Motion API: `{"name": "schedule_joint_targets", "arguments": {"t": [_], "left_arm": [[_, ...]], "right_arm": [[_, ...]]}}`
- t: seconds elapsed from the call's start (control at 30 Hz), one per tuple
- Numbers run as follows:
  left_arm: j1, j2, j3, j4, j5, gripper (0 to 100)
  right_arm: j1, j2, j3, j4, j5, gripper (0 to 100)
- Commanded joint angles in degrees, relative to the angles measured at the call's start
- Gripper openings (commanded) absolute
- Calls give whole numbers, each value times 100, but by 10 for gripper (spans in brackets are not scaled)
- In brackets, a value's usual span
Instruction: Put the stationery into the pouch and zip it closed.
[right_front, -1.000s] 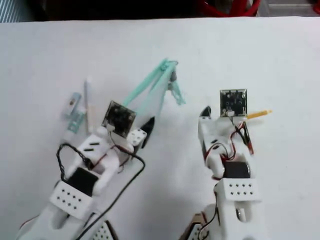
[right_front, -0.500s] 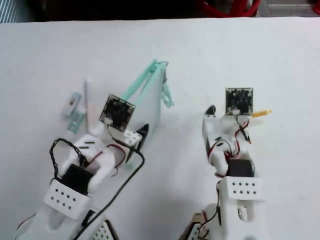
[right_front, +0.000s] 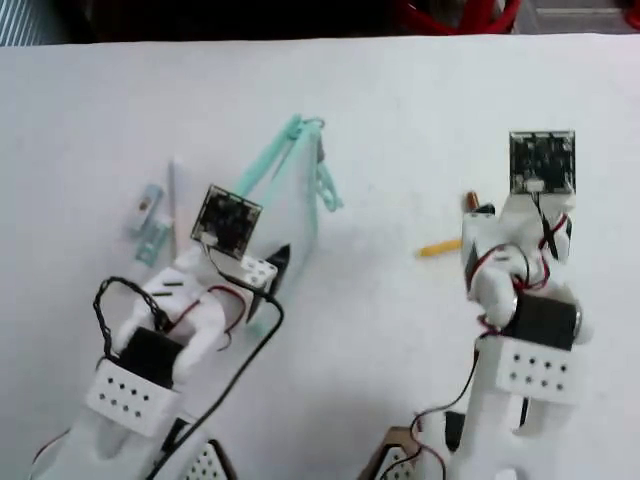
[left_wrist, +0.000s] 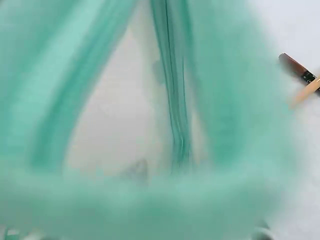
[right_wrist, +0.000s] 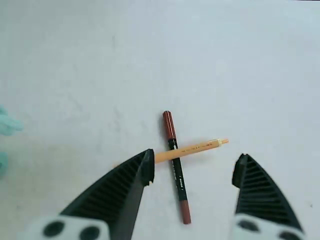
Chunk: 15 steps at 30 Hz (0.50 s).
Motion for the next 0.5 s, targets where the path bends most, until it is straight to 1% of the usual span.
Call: {"name": "schedule_joint_targets", "arguments": {"t": [0.0, 0.27, 0.47], "left_arm": [[-66, -57, -264, 26, 53, 173], [-66, -57, -255, -79, 53, 173], [-66, -57, 141, -615, 9, 173]], "right_arm": [[119, 1068, -923, 409, 677, 251], [215, 3776, -2277, 409, 791, 251], [426, 5200, -2391, -92, 800, 236]]}}
